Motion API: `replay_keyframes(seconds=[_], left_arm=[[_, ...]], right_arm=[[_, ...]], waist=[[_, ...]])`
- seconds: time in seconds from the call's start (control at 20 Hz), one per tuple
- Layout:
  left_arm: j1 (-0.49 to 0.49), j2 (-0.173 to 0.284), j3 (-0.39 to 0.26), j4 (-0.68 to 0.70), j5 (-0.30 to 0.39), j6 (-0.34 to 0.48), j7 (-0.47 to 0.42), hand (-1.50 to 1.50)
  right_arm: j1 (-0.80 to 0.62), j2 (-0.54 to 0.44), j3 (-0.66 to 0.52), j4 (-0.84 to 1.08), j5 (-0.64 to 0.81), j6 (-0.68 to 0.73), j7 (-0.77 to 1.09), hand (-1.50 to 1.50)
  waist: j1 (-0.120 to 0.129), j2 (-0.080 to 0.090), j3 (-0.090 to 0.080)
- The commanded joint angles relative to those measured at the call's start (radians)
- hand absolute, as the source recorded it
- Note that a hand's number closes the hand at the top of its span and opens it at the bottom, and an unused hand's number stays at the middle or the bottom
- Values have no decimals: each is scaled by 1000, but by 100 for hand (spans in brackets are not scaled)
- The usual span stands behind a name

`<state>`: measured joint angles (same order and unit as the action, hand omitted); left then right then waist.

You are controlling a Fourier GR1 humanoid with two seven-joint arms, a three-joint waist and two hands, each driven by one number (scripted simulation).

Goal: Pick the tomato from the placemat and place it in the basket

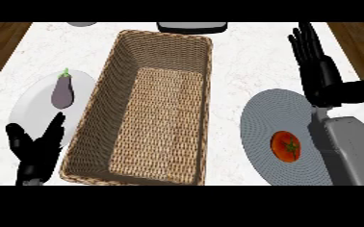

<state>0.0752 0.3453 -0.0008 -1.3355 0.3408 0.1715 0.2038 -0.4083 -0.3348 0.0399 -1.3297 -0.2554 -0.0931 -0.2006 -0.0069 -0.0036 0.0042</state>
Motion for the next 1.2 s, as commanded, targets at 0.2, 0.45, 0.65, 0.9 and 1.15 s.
replay_keyframes(seconds=[0.2, 0.45, 0.65, 0.9, 1.15], left_arm=[[6, 197, -19, -272, -176, -57, -91, 0], [179, 277, -3, -356, -206, -92, -84, 0], [74, 240, 3, -419, -191, -83, -178, 0], [14, 222, 1, -416, -223, -43, -178, 0], [-31, 213, -3, -380, -228, -48, -197, 0]], right_arm=[[-24, 56, 288, -122, -51, 396, -43, 150], [56, 200, 398, -134, -172, 484, -26, 150], [141, 131, 462, -283, -108, 529, -84, -150], [153, -111, 339, -538, 148, 410, -88, -150], [41, -382, 212, -680, 297, 470, 53, -150]], waist=[[10, -41, 0], [-52, -58, -3], [-118, -41, -6], [-146, -37, -7], [-127, -26, -11]])
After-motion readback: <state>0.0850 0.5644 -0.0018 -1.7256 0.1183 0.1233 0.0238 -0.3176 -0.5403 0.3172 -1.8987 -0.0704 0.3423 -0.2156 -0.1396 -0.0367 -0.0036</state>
